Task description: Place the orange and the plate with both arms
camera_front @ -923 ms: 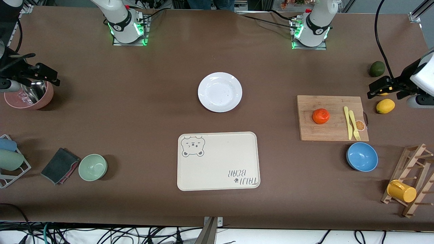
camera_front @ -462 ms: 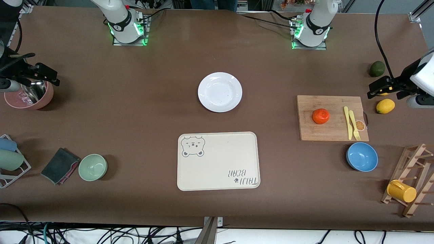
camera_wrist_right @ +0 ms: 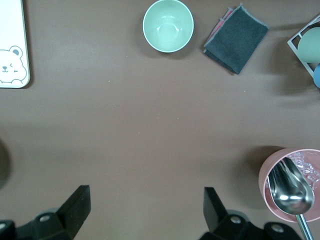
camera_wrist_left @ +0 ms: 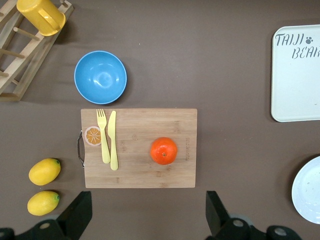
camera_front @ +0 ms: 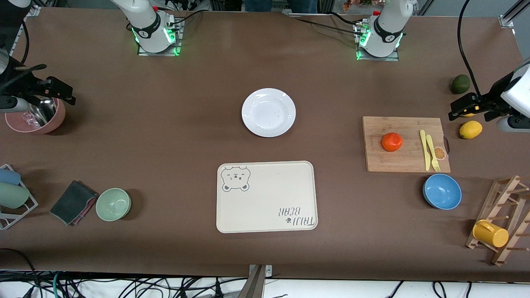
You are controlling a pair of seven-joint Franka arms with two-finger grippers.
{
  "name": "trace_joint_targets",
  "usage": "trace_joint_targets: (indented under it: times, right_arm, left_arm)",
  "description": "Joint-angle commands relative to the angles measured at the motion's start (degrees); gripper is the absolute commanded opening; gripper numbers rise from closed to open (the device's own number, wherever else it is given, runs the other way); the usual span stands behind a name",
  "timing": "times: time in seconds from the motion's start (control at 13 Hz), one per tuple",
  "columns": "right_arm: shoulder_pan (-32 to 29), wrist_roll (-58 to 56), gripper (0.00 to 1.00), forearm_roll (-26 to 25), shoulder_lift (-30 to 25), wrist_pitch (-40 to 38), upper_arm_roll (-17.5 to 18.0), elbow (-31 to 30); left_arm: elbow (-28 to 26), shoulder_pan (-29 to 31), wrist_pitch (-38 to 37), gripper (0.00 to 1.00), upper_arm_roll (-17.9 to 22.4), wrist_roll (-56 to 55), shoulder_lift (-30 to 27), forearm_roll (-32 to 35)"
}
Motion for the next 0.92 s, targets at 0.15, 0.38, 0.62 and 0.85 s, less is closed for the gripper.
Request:
trace_joint_targets:
  times: [0.15,0.38,0.62,0.85]
  right_arm:
    - [0.0,-0.6,1.0,0.6,0.7,-0.9,0.1,2.0]
    - [0.1,-0.4,1.0,0.7,1.1,-1.6,0.1,2.0]
    - [0.9,-0.4,1.0,0.8,1.0,-3.5,1.5,2.0]
    - [0.9,-0.4,1.0,0.8,1.0,-4.6,1.6,2.1]
  left_arm:
    - [1.1,0.3,-0.9,1.0,0.0,1.0,0.8,1.1]
    - [0.7,0.4,-2.6,1.0,0.0,0.7,1.5,1.1]
    - [0.9,1.1,-2.7,1.0,-0.1,1.1,5.7,0.1]
    - [0.2,0.2,-3.3,1.0,-0.6,1.1,8.1,0.2]
